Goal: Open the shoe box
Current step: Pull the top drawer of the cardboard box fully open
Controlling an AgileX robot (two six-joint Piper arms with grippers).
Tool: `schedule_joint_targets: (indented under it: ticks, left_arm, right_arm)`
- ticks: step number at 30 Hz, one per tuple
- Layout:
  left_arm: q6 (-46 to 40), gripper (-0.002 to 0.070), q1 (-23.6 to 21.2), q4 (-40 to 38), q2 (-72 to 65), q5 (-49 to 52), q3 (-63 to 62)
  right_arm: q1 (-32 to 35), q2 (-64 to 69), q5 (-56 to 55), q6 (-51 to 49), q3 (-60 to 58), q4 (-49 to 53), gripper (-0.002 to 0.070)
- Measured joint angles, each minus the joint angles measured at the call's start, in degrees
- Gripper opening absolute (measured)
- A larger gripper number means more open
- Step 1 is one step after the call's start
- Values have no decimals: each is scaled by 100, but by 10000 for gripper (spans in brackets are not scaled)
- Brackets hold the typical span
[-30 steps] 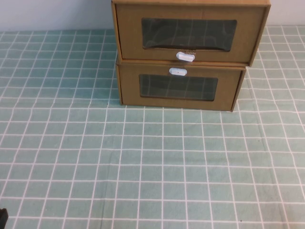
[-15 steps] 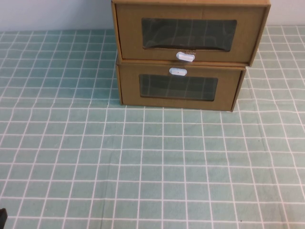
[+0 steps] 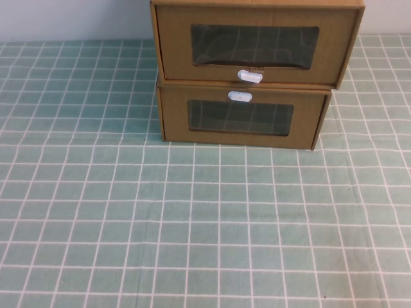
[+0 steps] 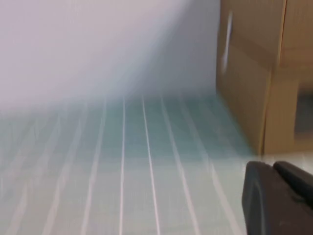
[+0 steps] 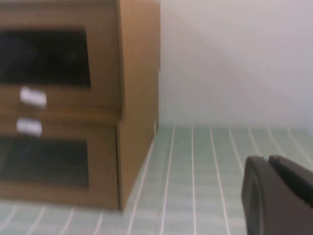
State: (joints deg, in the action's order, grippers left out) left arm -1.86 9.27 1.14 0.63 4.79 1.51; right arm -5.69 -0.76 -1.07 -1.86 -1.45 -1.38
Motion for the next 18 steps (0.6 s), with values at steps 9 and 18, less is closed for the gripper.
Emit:
schedule_joint_targets:
  ticks: [9,18]
  left_arm:
    - [0,-5,0,0,0,-3667,0]
    - [122,-5,0,-197,0,-4933,0]
  right_arm:
    - [0,0,-2925,0,0,0,-13]
    - [0,-10,-4539,-204,0,-165,-13]
